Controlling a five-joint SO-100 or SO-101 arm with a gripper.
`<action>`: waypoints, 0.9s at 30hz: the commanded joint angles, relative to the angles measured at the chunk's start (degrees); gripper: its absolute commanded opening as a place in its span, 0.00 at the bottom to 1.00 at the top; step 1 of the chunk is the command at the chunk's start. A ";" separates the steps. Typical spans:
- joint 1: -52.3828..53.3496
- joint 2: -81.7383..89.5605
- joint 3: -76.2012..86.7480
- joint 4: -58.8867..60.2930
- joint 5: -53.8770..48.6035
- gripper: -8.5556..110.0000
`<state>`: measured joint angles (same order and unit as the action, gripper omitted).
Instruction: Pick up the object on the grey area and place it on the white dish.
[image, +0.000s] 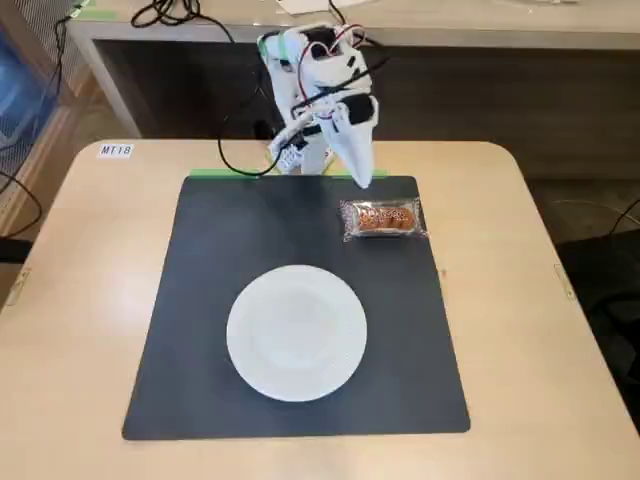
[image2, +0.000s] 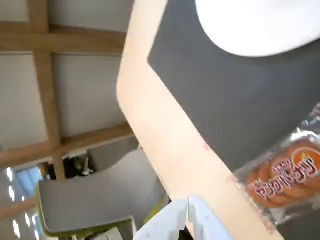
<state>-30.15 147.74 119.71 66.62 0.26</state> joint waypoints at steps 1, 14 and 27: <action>-1.32 -4.75 -6.33 7.12 10.37 0.07; -10.63 -26.10 -15.29 23.55 32.34 0.07; -15.29 -38.58 -17.84 28.48 41.48 0.38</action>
<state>-45.18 108.72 102.22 94.66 38.85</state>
